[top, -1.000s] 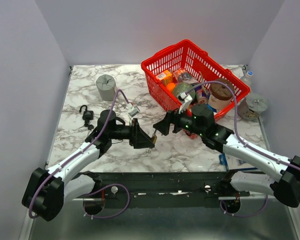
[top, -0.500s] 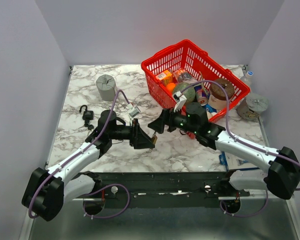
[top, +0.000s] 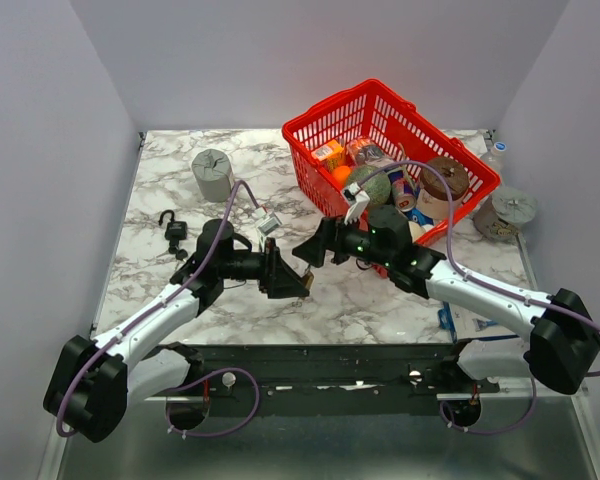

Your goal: Unlock with the key

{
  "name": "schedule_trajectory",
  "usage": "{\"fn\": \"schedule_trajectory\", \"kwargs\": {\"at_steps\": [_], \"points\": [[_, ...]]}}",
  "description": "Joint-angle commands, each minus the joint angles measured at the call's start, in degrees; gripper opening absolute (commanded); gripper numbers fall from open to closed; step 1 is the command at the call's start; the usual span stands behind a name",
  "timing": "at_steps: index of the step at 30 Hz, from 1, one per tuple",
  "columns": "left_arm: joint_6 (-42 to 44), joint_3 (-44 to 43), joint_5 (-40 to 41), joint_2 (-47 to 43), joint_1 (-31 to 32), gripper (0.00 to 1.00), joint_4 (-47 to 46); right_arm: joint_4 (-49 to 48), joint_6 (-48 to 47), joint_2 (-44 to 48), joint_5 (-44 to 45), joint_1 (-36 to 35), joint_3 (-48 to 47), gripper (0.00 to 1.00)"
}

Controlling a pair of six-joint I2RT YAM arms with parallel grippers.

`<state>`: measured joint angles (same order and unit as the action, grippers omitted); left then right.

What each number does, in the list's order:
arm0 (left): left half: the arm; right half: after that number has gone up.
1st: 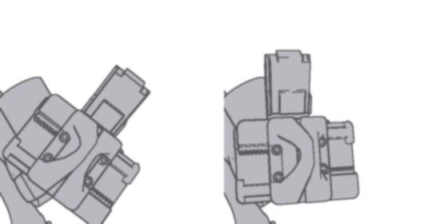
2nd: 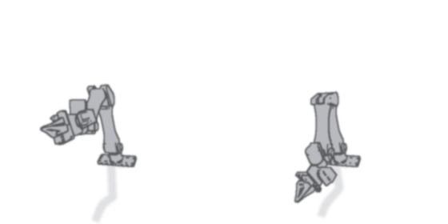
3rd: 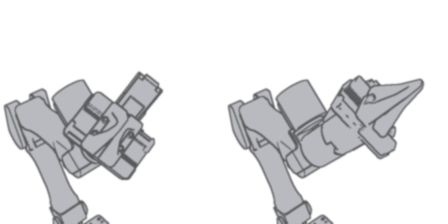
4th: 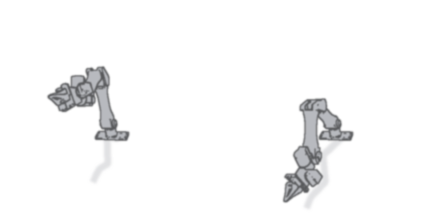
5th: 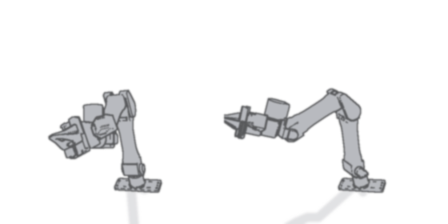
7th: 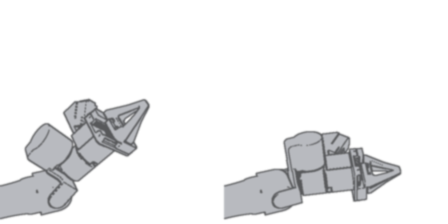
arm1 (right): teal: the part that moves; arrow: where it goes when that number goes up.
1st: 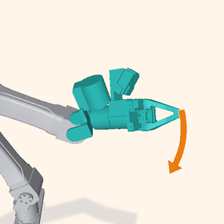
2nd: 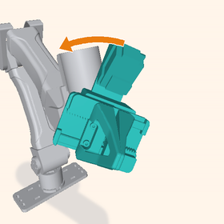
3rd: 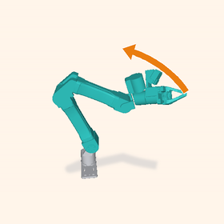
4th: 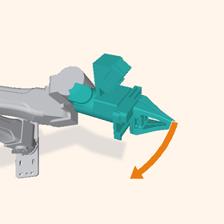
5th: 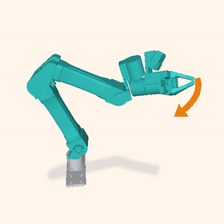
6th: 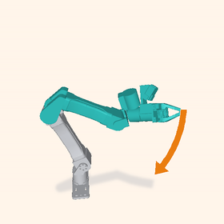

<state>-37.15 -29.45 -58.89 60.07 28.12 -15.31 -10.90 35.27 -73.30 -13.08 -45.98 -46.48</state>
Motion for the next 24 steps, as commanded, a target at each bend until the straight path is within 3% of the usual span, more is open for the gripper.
{"fn": "schedule_trajectory", "kwargs": {"at_steps": [1,7,14,18,24], "points": [[8.5,-5.2,7.7,-0.7,-0.8,0.00,8.1,1.7,-1.3,1.6,1.3,-1.0,-1.9,1.00],[11.7,-6.1,17.2,-2.5,-5.1,0.00,15.2,7.4,-6.2,9.1,9.3,-1.0,-2.7,1.00],[15.8,-7.8,34.3,-3.5,-9.2,0.00,26.3,10.7,-10.4,17.6,17.1,-0.9,-0.6,1.00],[17.4,-10.0,52.1,-4.2,-12.8,0.00,35.1,10.7,-12.1,21.1,19.0,-0.9,1.6,1.00],[22.0,-14.3,71.0,-4.2,-15.3,0.00,42.1,10.7,-13.8,24.3,20.6,-0.7,3.9,1.00]]}}
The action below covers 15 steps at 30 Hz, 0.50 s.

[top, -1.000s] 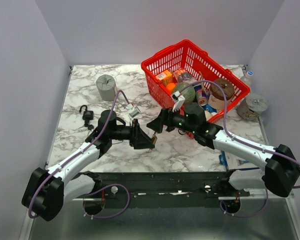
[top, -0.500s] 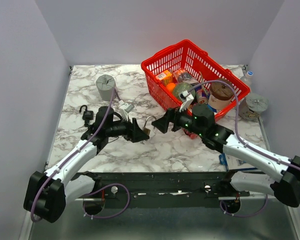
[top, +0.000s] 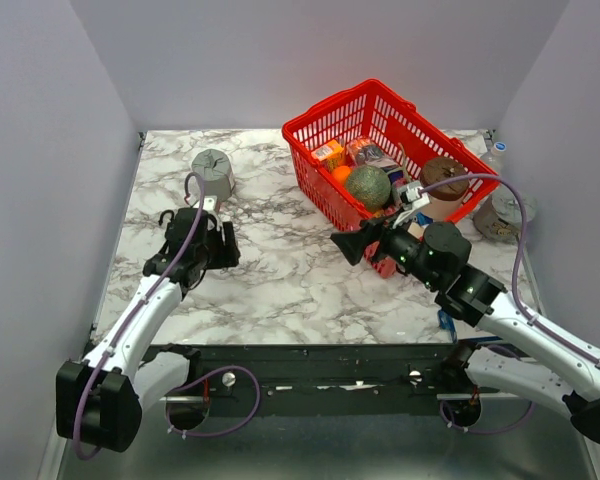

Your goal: Unlock with the key

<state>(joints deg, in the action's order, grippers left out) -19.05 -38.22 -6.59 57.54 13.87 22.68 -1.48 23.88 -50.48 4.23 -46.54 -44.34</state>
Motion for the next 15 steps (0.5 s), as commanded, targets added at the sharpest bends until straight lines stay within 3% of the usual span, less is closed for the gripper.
{"fn": "schedule_trajectory", "kwargs": {"at_steps": [1,5,15], "points": [[4.5,-6.1,22.8,-1.3,-0.9,0.00,4.5,1.3,-2.5,1.9,3.2,-0.1,2.1,1.00],[6.4,-7.2,27.9,1.7,-1.0,0.00,4.7,1.3,-3.0,3.0,2.6,-0.1,2.7,1.00],[7.3,-9.9,21.5,13.2,-1.2,0.00,0.3,0.5,-2.5,3.5,1.0,-0.1,3.6,1.00]]}}
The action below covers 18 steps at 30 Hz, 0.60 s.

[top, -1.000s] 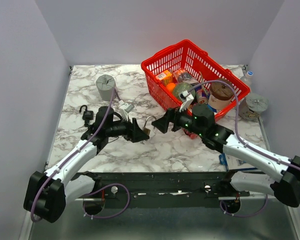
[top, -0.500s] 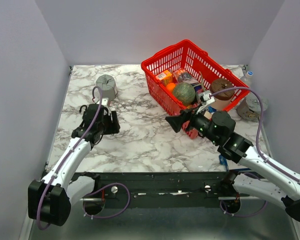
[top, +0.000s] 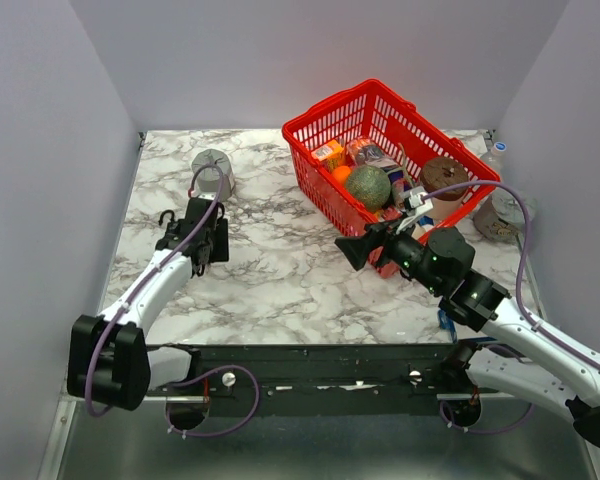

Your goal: Unlock with the key

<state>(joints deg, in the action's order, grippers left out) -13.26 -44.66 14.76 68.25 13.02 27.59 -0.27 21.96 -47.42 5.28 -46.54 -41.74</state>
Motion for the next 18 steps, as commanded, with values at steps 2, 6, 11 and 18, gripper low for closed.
{"fn": "schedule_trajectory", "kwargs": {"at_steps": [2,6,11,18], "points": [[1.4,-3.8,-1.1,4.9,-0.4,0.00,-5.4,-0.7,-0.4,0.5,0.0,-0.1,1.0,1.00],[1.0,-4.6,-3.9,8.5,-0.4,0.00,-6.0,-0.8,-0.2,0.3,-0.3,-0.1,1.0,1.00],[0.2,-4.6,-8.0,12.1,-0.4,0.00,-6.7,-1.0,0.0,-0.4,-0.9,-0.2,0.9,1.00],[-0.3,-5.0,-11.4,15.2,-0.1,0.00,-6.9,-1.1,0.4,-0.9,-1.4,-0.2,0.8,1.00]]}}
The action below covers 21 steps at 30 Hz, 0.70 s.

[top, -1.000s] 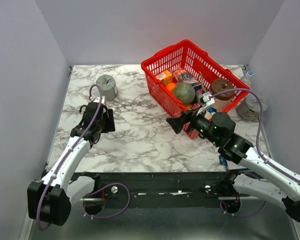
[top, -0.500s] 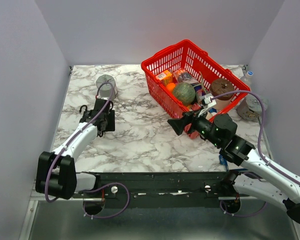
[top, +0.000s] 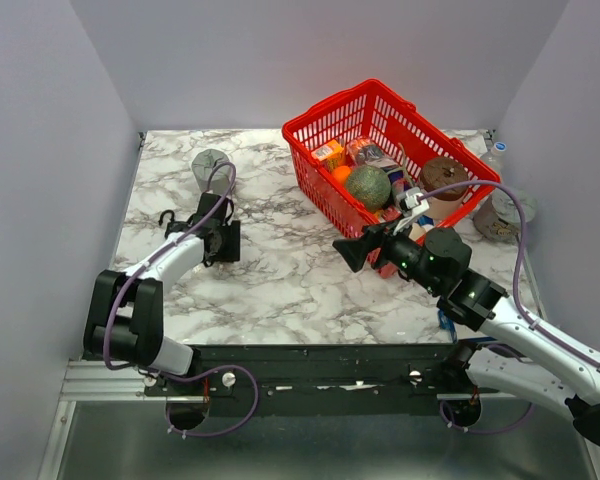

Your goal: Unlock with the key

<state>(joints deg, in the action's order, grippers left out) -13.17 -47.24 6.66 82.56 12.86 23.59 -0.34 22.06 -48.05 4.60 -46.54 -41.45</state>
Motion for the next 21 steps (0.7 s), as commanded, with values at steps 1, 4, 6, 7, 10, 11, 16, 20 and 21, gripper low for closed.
{"fn": "schedule_trajectory", "kwargs": {"at_steps": [1,4,6,7,10,11,16,20,21], "points": [[-0.5,-2.5,-3.7,1.1,0.1,0.00,-3.0,-1.1,0.3,-0.2,-0.8,-0.1,0.4,1.00],[-0.5,-2.7,-5.2,2.2,0.2,0.00,-3.3,-1.0,0.1,0.0,-0.6,-0.1,0.5,1.00],[-0.5,-3.2,-5.2,3.2,0.2,0.00,-3.0,-1.1,0.1,-0.1,-0.7,-0.2,0.5,1.00],[-0.6,-3.6,-5.2,3.7,0.2,0.00,-2.8,-1.1,0.1,-0.1,-0.7,-0.1,0.6,1.00],[0.1,-5.4,-5.9,6.2,0.0,0.00,-1.6,-1.0,0.2,-0.2,-0.9,-0.1,0.5,1.00],[1.5,-6.4,-5.8,7.9,0.0,0.00,-0.8,-1.0,0.1,-0.2,-0.9,-0.1,0.6,1.00],[3.8,-11.7,-6.6,12.3,-2.3,0.00,3.1,-0.6,0.0,0.3,-0.5,-0.1,0.6,1.00],[4.6,-16.4,-9.2,18.1,-3.9,0.00,5.7,-0.5,0.0,0.9,0.0,-0.2,0.7,1.00],[4.8,-17.2,-8.8,18.8,-4.3,0.00,5.8,-0.4,0.0,1.0,0.1,-0.1,0.8,1.00]]}}
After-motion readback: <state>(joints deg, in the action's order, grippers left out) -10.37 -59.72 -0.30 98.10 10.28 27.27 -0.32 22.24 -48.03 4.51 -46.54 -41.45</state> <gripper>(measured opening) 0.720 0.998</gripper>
